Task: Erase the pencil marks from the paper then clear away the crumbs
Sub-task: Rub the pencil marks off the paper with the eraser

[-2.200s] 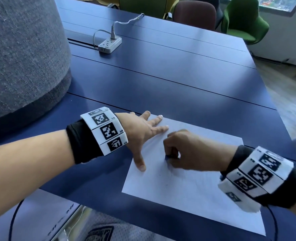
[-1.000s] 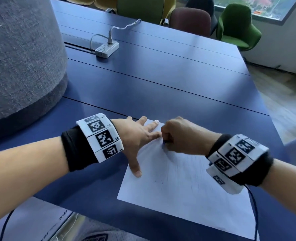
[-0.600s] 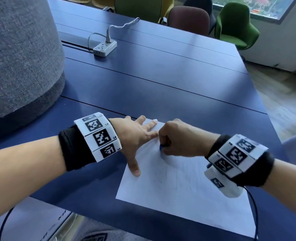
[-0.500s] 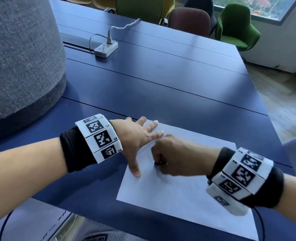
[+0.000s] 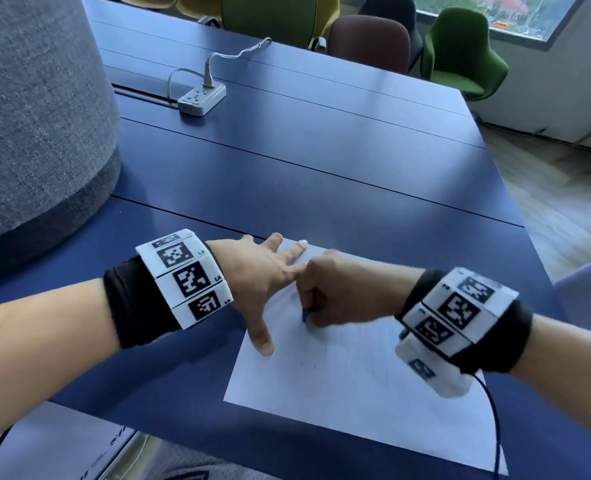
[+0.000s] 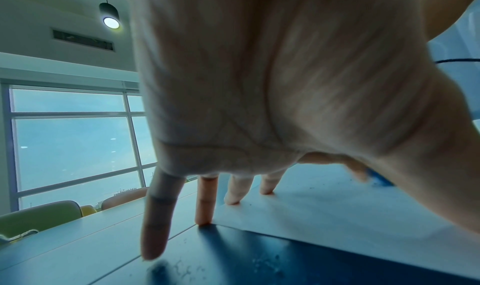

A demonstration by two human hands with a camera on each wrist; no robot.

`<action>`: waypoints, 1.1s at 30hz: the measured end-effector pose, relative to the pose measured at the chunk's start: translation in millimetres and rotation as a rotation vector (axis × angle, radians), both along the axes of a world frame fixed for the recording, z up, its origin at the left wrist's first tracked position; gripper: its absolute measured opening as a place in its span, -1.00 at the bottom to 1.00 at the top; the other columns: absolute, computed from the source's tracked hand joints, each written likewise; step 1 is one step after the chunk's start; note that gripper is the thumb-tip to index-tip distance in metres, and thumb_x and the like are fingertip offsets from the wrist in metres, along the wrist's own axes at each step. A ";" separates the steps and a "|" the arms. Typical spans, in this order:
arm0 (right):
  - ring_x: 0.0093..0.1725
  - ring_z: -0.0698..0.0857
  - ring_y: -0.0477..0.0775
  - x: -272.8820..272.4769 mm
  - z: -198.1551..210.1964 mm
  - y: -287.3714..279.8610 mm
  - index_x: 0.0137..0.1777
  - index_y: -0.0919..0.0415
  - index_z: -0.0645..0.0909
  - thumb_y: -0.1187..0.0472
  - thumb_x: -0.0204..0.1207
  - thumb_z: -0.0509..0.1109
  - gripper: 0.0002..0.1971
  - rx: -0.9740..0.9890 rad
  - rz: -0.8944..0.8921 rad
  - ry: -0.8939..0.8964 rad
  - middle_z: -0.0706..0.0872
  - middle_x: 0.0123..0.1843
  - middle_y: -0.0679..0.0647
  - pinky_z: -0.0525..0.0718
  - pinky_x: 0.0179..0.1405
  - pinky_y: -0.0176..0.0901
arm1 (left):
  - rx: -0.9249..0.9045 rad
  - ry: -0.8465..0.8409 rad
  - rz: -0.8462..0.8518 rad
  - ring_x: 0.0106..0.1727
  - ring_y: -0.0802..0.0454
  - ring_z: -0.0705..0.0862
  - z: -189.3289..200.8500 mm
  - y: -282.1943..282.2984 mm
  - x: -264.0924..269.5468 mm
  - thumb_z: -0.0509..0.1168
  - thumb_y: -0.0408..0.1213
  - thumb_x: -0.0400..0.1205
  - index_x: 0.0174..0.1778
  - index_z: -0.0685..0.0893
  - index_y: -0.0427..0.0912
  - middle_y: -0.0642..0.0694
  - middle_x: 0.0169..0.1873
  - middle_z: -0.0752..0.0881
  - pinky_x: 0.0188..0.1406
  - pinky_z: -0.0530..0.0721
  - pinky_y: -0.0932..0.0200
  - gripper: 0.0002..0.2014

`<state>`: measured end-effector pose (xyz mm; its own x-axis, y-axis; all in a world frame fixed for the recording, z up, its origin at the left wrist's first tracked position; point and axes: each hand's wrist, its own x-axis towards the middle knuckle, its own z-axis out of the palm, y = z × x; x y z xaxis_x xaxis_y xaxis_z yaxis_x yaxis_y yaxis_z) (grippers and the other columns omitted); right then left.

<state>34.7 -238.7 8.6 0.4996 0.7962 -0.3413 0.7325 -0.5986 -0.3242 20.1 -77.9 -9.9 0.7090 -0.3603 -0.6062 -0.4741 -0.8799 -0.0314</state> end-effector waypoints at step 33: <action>-0.18 0.63 0.01 -3.8 -4.9 -24.6 -0.16 0.18 0.70 0.21 0.42 0.41 -0.93 0.001 -0.072 -0.041 0.74 -0.21 -0.02 0.64 -0.12 -0.09 | 0.041 -0.018 0.001 0.67 -0.12 -0.13 -2.5 -1.2 0.5 0.53 0.41 0.20 0.69 -0.37 0.18 0.05 0.70 -0.36 0.52 0.16 -0.28 0.40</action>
<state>30.9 -263.3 3.7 0.5695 0.7577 -0.3187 0.6999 -0.6503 -0.2953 20.6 -79.0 -12.4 0.7203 -0.3347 -0.6076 -0.4720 -0.8783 -0.0757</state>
